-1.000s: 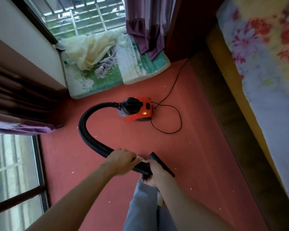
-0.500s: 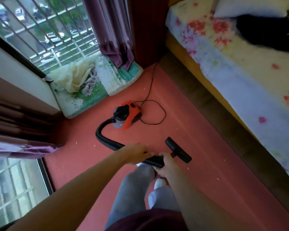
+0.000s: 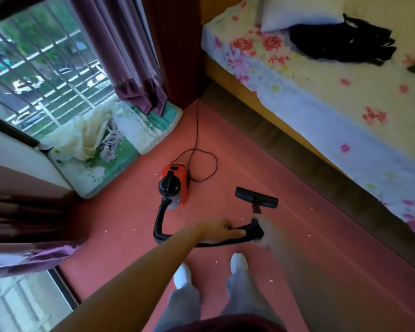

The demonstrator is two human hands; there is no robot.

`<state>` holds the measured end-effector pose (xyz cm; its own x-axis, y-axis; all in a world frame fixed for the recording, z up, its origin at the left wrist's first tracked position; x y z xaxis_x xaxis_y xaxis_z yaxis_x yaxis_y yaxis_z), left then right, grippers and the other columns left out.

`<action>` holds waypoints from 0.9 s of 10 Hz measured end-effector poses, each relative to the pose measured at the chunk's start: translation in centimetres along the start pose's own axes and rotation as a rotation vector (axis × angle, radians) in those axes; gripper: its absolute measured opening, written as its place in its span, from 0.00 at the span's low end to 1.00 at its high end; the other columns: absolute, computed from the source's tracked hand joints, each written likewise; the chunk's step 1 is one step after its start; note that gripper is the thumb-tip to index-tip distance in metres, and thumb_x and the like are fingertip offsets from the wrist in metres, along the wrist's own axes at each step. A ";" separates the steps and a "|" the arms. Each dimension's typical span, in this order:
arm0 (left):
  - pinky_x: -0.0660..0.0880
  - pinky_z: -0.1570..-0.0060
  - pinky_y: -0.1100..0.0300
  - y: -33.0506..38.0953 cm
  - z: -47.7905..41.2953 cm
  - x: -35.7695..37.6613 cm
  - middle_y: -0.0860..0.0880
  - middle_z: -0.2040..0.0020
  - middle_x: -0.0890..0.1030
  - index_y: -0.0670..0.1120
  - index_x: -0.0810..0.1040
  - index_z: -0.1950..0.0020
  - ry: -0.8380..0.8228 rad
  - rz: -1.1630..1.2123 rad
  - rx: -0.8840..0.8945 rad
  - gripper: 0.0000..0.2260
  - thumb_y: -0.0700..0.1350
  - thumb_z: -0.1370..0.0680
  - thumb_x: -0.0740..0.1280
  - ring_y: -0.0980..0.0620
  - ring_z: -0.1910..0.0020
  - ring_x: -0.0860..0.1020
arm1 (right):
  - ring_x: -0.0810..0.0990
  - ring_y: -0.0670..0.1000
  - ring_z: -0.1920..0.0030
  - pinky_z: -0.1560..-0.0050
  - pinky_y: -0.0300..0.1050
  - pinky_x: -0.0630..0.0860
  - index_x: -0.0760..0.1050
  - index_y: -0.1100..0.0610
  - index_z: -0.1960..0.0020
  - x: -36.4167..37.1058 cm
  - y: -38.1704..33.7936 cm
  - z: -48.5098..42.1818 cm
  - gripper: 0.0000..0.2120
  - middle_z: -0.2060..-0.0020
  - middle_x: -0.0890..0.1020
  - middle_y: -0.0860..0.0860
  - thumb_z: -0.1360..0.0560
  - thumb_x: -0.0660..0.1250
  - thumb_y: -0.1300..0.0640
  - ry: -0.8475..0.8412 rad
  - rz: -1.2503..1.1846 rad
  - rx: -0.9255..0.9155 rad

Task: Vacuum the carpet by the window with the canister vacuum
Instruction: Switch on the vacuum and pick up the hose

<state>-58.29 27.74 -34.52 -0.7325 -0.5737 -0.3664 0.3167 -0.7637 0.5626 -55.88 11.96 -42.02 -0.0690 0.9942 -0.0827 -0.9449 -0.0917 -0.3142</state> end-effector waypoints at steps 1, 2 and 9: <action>0.69 0.61 0.59 -2.5 1.2 0.4 0.48 0.55 0.77 0.43 0.79 0.46 -0.076 0.062 -0.016 0.27 0.67 0.23 0.61 0.49 0.57 0.74 | 0.78 0.55 0.58 0.51 0.51 0.79 0.72 0.64 0.41 1.5 -0.1 1.7 0.13 0.57 0.77 0.58 0.23 0.64 0.59 0.000 -0.010 0.041; 0.72 0.56 0.57 -3.9 1.2 0.7 0.48 0.55 0.79 0.46 0.79 0.49 -0.108 0.058 0.000 0.25 0.68 0.23 0.61 0.49 0.56 0.76 | 0.77 0.56 0.57 0.56 0.47 0.77 0.70 0.63 0.45 2.4 0.6 1.8 0.09 0.56 0.75 0.59 0.23 0.65 0.62 0.054 -0.080 0.071; 0.73 0.62 0.58 -8.1 -14.0 -2.9 0.42 0.65 0.83 0.43 0.78 0.62 0.096 0.175 -0.035 0.27 0.65 0.20 0.57 0.51 0.69 0.77 | 0.75 0.54 0.61 0.49 0.52 0.77 0.70 0.61 0.42 3.1 -3.4 -15.9 0.10 0.60 0.73 0.55 0.22 0.64 0.62 0.058 -0.247 0.166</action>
<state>-50.30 31.45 -48.34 -0.6039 -0.7230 -0.3355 0.4558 -0.6586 0.5987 -47.82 14.49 -56.21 0.1830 0.9800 -0.0781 -0.9705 0.1674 -0.1734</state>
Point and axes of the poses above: each hand's wrist, its own z-axis away from the middle knuckle, its own x-axis out of the palm, y = z × x, the point moved 8 cm from there along -z, towards the middle knuckle
